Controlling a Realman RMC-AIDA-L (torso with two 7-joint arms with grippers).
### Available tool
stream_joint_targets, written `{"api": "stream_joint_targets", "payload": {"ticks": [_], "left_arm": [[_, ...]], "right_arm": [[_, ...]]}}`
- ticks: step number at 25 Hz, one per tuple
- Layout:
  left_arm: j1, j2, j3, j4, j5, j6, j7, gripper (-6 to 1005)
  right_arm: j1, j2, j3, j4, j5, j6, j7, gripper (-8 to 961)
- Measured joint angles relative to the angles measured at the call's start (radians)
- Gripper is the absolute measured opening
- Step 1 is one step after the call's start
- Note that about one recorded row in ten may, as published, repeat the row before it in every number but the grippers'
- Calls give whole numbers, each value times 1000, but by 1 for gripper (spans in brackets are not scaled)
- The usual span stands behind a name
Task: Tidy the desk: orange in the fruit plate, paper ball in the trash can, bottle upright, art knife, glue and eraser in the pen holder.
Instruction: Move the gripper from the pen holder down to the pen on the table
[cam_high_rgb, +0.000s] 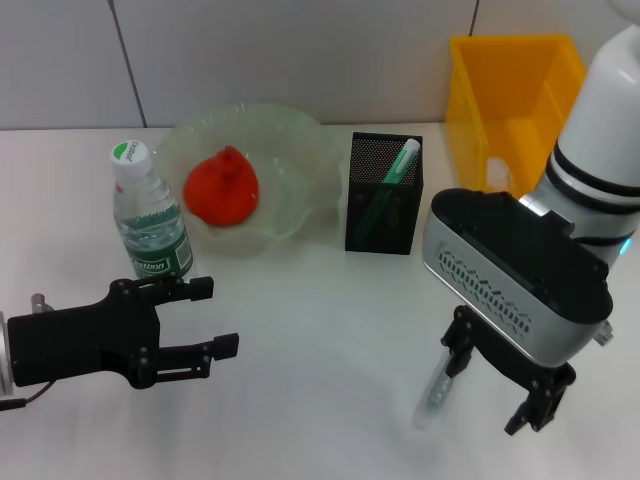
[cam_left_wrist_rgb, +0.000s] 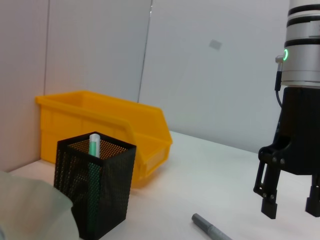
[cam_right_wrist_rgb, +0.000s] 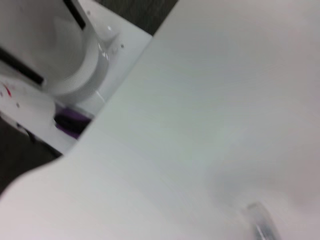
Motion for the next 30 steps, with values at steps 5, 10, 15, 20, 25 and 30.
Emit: {"api": "stream_joint_targets", "payload": {"ticks": [5,10,15,20,25,30], "left_arm": [[4,-2,0,23,-3,-18,-34,815],[8,0,0,33,-17,-27,-43,815],[9,0,-1,38,-17,-30,-49,815],[9,0,-3,38,-17,-34,-49,815],[12,0,-5,38,-17,-35,-49,815],[16,-1,-7,37,-17,-36,-49,815]], "right_arm": [[31,0,-11,-63,-16,54,-107,731],[60,1,-8,-127,-18,90,-192,719],[93,3,-5,-201,-8,135,-286,707],[125,6,-12,-273,-6,170,-341,696],[130,8,-17,-296,-10,188,-363,684],[124,8,-42,-325,-28,267,-364,672]]}}
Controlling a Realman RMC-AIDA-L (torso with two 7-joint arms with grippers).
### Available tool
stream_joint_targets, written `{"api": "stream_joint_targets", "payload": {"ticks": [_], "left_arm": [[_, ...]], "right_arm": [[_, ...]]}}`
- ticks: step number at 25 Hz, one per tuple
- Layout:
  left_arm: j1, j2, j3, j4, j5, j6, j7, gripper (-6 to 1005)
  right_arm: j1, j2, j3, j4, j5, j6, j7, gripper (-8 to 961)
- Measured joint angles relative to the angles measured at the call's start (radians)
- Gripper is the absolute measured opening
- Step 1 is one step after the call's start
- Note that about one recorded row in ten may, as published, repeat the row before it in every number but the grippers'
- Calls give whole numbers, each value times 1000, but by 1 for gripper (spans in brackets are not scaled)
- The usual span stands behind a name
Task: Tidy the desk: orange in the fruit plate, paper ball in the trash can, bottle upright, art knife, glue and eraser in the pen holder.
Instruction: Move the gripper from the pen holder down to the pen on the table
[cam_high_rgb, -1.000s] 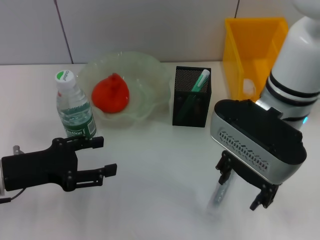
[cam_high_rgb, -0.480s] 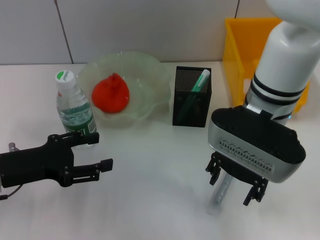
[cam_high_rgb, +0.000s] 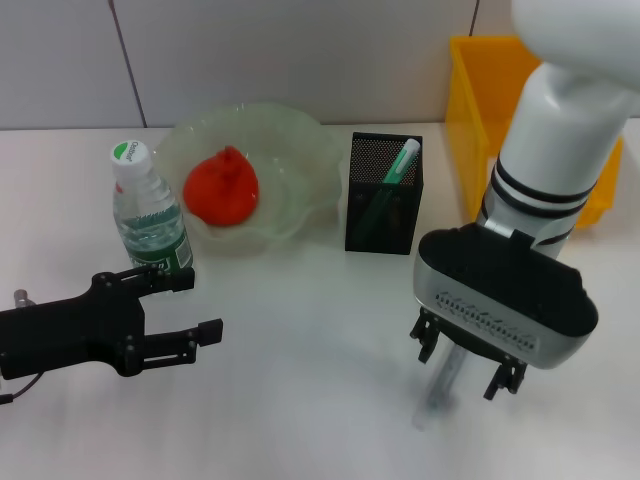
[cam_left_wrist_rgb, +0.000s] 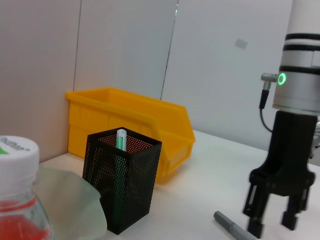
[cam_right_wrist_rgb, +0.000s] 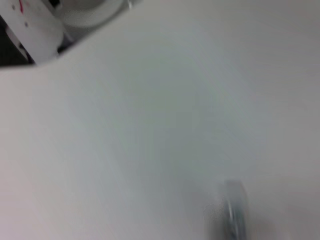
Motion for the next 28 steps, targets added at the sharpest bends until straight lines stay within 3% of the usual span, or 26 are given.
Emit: {"api": "stream_joint_targets", "payload": {"ticks": [5,25,28], "left_arm": [[2,-2,-2,0,-2,-4,0,815],[3,0,-2,25,-30,-2,-21,815],[4,-2,-2,25,-33,0,-22,815]], "right_arm": [[-19,0,-46,-17,-3,73,-7,661],[-4,0,-42,-70,11,120,-42,614],[-2,0,-44,-72,12,122,-43,560]]}}
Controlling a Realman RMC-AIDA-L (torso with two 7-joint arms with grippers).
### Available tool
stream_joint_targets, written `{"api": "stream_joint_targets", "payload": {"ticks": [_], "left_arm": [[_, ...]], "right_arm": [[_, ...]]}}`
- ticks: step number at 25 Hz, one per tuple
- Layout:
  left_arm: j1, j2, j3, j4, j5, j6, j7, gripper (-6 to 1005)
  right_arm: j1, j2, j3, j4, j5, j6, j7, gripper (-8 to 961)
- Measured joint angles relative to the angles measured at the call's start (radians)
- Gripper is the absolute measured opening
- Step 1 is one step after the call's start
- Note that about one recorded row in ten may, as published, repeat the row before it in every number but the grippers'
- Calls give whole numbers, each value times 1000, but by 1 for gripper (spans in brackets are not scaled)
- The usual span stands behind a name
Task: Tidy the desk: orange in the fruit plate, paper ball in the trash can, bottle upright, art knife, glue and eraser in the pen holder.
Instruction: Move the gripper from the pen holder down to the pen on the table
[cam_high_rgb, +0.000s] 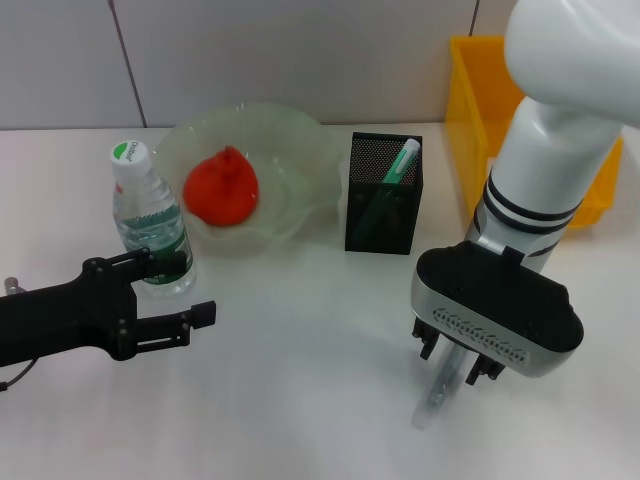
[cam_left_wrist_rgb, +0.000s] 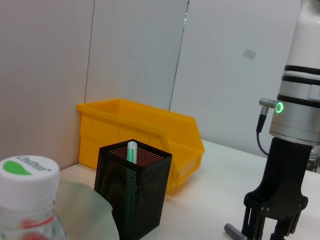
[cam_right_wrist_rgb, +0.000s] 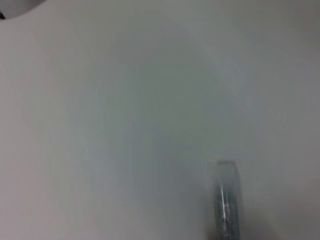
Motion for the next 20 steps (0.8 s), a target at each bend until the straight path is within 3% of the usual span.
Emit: {"api": "stream_joint_targets", "payload": {"ticks": [7,15,20], "left_arm": [[2,-1,0,0,-1,1,-1,815],[5,-1,0,-1,-1,-2,-2,815],[5,-1,0,-1,-1,1,-2,815]], "right_arm": [[0,0,-4,-11,4,10,-6,513],[-2,1,-7,-15,12,18,-7,385],[-2,2,-9,-22,12,23,-8,387]]}}
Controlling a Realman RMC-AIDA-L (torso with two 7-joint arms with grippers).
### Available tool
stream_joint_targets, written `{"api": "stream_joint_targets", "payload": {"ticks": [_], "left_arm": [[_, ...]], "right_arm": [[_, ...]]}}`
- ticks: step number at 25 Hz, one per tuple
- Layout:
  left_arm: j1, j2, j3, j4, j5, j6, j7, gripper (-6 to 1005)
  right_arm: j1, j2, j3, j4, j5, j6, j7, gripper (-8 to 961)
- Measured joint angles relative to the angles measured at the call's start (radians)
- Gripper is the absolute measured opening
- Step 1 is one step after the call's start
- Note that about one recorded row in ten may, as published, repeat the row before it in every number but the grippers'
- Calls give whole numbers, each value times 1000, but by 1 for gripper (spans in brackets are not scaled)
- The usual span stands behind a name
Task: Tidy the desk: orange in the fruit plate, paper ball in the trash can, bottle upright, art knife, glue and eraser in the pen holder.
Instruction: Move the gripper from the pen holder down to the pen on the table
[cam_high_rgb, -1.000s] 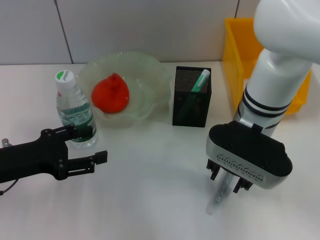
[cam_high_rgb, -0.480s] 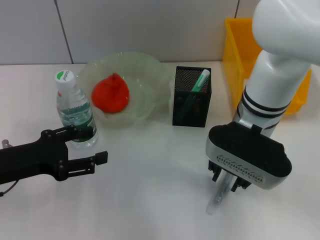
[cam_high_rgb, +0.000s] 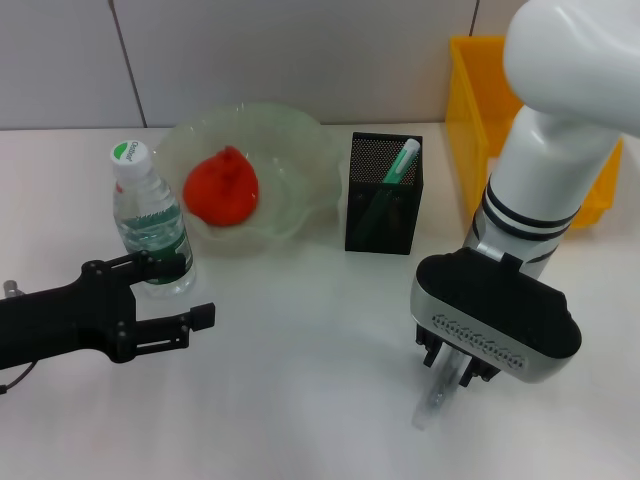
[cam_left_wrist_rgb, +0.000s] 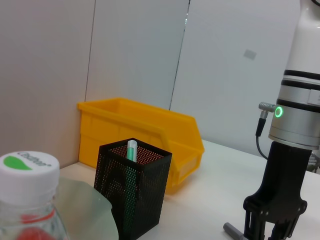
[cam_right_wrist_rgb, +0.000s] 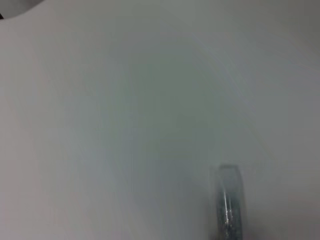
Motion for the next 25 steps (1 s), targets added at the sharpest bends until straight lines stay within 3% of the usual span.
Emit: {"api": "stream_joint_targets", "payload": {"ticks": [18,25], "left_arm": [[-3,2,0,0,0,-1,-1,815],[-1,2,0,0,0,-1,-1,815]], "right_arm": [[-6,2,-24,-4,15,13,8,376],[-9,2,-25,-4,15,14,11,305]]}}
